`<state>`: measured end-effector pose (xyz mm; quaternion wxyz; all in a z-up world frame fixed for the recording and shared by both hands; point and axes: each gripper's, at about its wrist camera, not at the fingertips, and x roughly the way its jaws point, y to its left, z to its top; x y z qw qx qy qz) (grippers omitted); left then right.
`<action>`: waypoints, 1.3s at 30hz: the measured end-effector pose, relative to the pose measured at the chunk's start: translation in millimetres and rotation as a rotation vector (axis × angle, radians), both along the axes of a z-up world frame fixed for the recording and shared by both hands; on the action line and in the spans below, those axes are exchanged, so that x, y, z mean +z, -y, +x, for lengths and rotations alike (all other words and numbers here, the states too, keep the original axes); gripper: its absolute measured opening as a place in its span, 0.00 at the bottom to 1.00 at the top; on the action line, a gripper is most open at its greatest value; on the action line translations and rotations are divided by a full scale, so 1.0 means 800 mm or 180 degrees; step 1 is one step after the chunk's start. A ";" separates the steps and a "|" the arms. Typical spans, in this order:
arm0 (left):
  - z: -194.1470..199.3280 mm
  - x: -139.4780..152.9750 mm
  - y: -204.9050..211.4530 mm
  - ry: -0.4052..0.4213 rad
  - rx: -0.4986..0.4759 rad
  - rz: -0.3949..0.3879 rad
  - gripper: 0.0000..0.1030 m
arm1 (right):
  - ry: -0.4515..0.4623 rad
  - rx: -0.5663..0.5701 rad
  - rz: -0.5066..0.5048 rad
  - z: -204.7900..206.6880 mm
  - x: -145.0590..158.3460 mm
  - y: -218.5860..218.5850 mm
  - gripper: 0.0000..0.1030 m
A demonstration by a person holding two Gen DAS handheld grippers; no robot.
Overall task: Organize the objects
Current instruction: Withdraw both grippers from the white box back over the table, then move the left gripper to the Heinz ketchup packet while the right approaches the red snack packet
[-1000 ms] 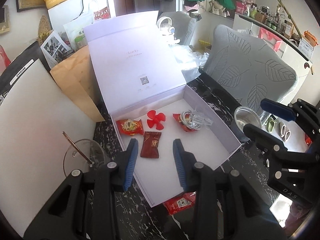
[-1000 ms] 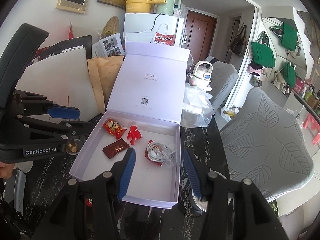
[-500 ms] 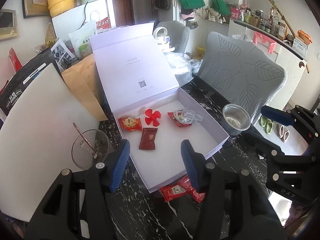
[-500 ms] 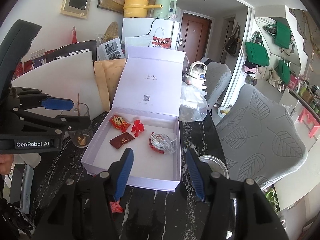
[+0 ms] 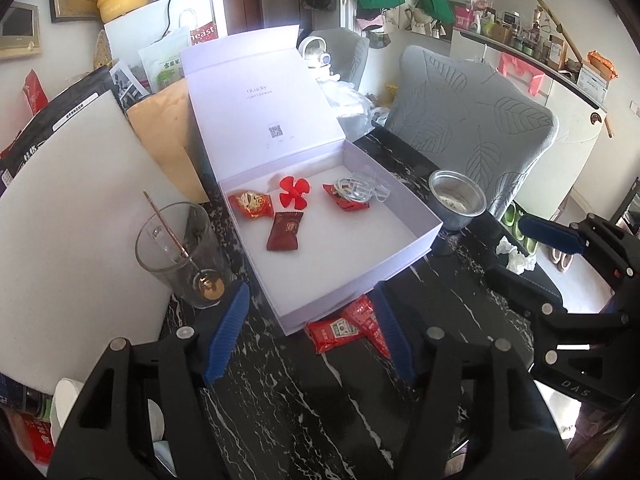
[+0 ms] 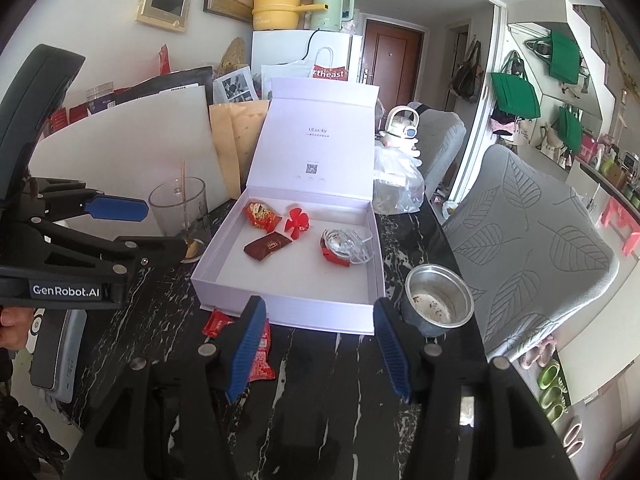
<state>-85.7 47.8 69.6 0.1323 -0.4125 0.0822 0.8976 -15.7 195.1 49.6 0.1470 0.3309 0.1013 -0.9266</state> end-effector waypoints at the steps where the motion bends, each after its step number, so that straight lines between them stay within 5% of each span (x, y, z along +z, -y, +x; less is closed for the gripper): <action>1: 0.003 -0.003 0.001 0.0011 0.0003 -0.0002 0.61 | 0.0008 0.0005 -0.0006 0.002 -0.003 0.001 0.55; 17: 0.049 -0.055 0.002 0.0223 -0.0021 -0.0059 0.62 | 0.0284 0.0158 -0.0126 0.031 -0.065 0.010 0.55; 30: 0.034 -0.123 0.010 0.0571 -0.0004 0.0016 0.62 | 0.0618 0.0236 -0.0110 0.010 -0.130 0.020 0.55; 39: 0.016 -0.137 0.018 0.0590 0.0034 0.0058 0.62 | 0.0690 0.0313 -0.0129 -0.021 -0.151 0.035 0.55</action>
